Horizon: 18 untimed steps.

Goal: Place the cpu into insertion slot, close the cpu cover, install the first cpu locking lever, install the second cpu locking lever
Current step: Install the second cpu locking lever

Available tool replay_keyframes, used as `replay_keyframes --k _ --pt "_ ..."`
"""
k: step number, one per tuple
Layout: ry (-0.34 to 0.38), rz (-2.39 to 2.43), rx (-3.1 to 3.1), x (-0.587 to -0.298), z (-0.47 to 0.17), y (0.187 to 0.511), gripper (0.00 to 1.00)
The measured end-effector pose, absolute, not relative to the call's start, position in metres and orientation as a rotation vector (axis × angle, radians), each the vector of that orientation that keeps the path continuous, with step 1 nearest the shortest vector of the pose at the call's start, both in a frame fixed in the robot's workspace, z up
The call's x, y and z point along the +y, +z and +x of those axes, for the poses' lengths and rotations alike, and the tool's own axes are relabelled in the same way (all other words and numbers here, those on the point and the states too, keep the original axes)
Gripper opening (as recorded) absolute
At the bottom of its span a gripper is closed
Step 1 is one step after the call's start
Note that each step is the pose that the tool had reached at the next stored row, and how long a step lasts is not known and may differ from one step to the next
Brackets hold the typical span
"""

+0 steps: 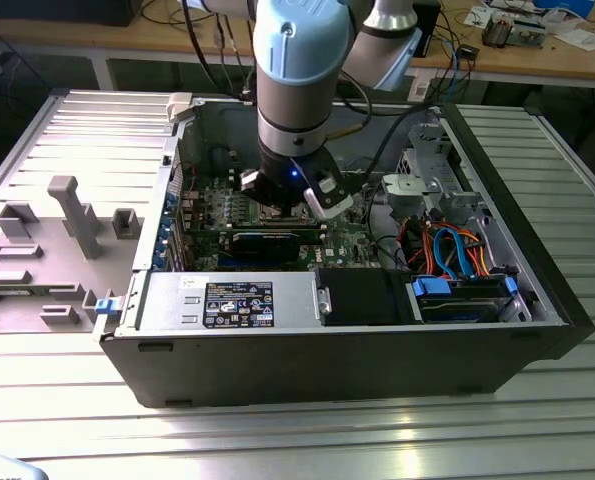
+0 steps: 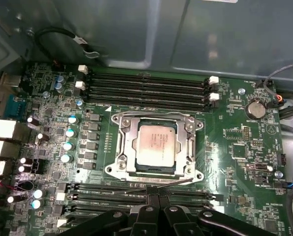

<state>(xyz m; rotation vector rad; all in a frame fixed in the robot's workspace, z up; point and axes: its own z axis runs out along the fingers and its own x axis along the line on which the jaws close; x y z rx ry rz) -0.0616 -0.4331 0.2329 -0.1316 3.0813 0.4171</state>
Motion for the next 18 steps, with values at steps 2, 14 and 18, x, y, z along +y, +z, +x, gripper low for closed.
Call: replay_keyframes --k 2,14,18 --pt "0.417 -0.132 3.081 -0.433 -0.065 0.231 0.11" --pt "0.417 -0.132 3.081 -0.432 -0.081 0.22 0.11" --pt "0.417 -0.132 3.081 -0.432 -0.086 0.217 0.11"
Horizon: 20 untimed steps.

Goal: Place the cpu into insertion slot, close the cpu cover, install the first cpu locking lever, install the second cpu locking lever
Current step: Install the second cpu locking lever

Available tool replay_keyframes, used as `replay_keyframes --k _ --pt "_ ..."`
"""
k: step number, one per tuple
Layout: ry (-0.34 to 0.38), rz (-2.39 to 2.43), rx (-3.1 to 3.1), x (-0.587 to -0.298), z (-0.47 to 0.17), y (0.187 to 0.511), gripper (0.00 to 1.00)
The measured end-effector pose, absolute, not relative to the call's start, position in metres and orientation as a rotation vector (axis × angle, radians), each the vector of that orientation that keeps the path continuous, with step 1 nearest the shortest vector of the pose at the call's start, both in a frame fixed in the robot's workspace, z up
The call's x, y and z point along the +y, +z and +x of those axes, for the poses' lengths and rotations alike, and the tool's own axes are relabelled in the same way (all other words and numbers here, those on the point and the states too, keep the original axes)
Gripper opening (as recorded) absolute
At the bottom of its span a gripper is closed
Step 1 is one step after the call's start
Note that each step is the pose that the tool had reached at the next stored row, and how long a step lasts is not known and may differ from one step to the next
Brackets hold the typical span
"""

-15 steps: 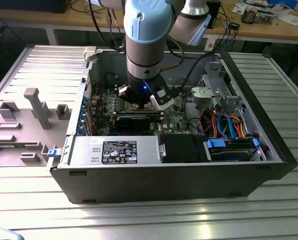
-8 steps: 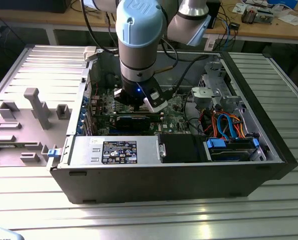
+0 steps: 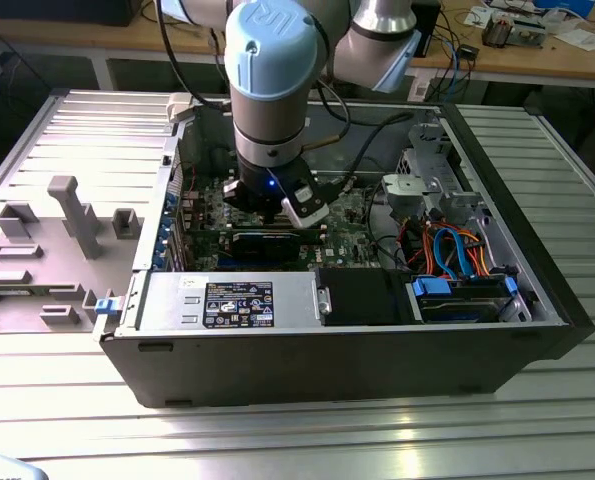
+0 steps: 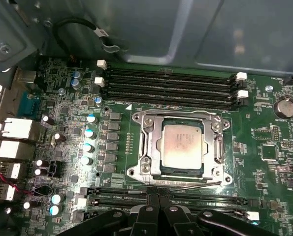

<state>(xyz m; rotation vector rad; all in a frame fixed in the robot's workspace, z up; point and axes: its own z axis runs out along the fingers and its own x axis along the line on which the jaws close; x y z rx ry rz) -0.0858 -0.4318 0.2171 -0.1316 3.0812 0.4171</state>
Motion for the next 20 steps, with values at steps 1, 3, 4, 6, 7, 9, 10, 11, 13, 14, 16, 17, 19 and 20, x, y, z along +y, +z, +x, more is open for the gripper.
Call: replay_keyframes --k 1,3,4,6,7,9,10,11,13,14,16,17,19,20 --pt "0.417 -0.132 3.081 -0.432 -0.088 0.216 0.11" --pt "0.417 -0.132 3.081 -0.431 -0.092 0.215 0.11" --pt "0.417 -0.132 3.081 -0.43 -0.094 0.214 0.11" --pt "0.416 -0.132 3.082 -0.426 -0.096 0.213 0.11" --pt "0.416 -0.132 3.081 -0.424 -0.097 0.212 0.11" --pt "0.416 -0.133 3.082 -0.421 -0.1 0.211 0.11" --pt "0.416 -0.133 3.081 -0.421 -0.102 0.21 0.11" --pt "0.416 -0.133 3.082 -0.42 -0.103 0.21 0.11" --pt "0.416 -0.133 3.082 -0.42 -0.104 0.209 0.11" --pt "0.416 -0.133 3.082 -0.42 -0.104 0.208 0.11" --pt "0.416 -0.133 3.082 -0.42 -0.104 0.207 0.11" --pt "0.416 -0.133 3.082 -0.42 -0.104 0.206 0.11" --pt "0.416 -0.133 3.082 -0.42 -0.104 0.204 0.11" --pt "0.416 -0.133 3.082 -0.42 -0.104 0.203 0.11"
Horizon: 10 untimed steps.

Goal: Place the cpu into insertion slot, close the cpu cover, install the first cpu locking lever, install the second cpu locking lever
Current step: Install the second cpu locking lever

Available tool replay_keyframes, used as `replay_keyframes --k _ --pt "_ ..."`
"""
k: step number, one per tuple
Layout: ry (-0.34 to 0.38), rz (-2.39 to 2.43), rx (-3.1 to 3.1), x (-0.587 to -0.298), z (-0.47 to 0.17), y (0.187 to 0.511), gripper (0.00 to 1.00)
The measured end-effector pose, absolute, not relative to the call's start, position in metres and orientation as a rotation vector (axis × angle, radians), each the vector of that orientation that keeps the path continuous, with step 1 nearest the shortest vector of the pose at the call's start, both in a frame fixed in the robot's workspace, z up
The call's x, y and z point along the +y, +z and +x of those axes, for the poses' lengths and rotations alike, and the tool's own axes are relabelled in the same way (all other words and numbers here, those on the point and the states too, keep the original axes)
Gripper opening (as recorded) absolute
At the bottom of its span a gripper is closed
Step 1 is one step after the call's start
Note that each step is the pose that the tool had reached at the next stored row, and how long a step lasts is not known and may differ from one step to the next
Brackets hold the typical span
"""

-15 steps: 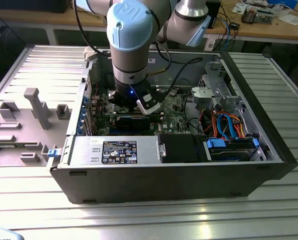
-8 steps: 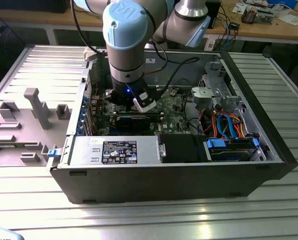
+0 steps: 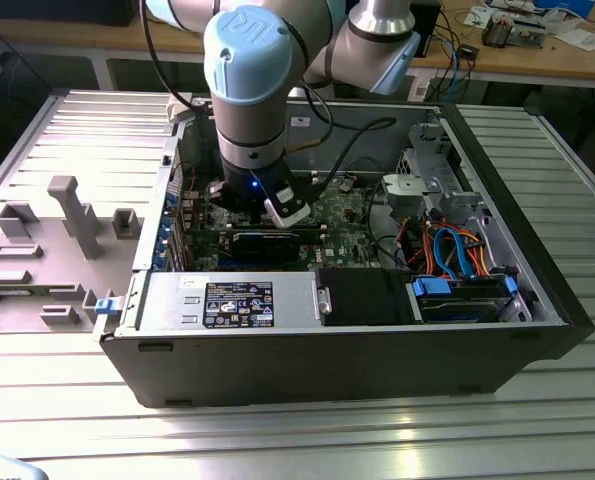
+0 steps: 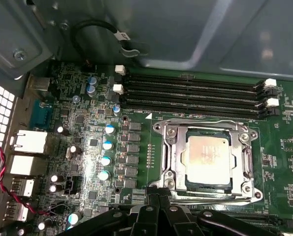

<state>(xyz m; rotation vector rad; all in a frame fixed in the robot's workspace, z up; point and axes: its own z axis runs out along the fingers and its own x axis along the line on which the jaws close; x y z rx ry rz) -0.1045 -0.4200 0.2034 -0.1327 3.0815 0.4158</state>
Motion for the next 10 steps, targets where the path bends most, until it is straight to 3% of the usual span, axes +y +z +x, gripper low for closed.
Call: replay_keyframes --k 10 --pt "0.415 -0.133 3.082 -0.4136 -0.1044 0.1962 0.11"
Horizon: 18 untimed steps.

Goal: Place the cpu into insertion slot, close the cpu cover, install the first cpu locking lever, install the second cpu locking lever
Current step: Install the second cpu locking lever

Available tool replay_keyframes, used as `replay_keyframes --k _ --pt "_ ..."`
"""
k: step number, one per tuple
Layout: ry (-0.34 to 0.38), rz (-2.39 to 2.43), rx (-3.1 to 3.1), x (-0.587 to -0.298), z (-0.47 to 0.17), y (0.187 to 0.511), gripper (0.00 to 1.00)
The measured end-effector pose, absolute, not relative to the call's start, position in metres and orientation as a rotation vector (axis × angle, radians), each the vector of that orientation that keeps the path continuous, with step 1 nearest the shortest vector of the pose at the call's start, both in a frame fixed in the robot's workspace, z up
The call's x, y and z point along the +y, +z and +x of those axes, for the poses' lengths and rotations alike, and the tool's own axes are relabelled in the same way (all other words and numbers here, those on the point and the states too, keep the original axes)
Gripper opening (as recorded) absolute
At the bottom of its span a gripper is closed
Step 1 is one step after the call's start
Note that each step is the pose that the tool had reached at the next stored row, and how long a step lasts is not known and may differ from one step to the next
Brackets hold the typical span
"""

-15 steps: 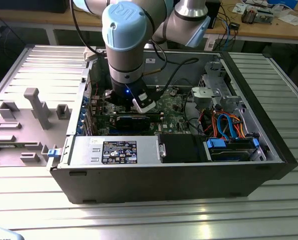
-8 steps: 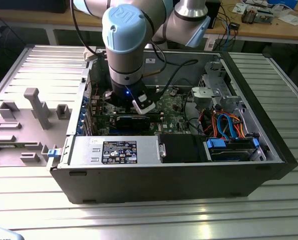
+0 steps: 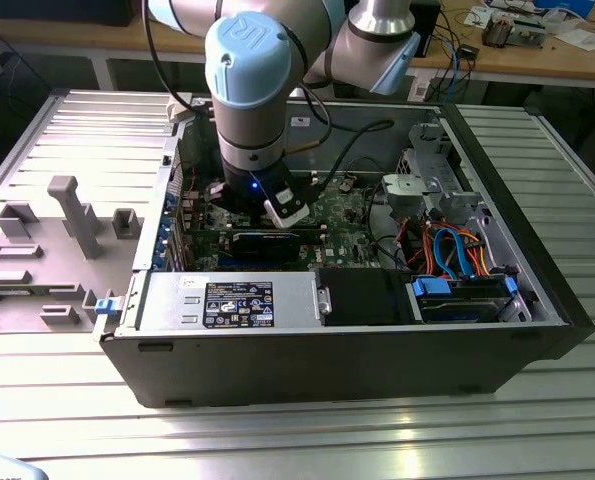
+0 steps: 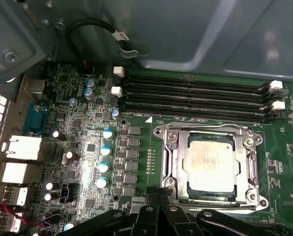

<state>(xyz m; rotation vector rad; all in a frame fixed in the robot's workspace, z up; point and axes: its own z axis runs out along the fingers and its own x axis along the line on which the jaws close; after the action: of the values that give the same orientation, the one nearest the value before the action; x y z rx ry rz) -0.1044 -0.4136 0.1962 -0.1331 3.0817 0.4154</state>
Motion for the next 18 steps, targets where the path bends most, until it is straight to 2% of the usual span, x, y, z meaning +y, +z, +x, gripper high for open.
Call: replay_keyframes --k 11,18 --pt "0.373 -0.134 3.088 -0.412 -0.104 0.203 0.11" --pt "0.37 -0.132 3.098 -0.408 -0.086 0.204 0.11"
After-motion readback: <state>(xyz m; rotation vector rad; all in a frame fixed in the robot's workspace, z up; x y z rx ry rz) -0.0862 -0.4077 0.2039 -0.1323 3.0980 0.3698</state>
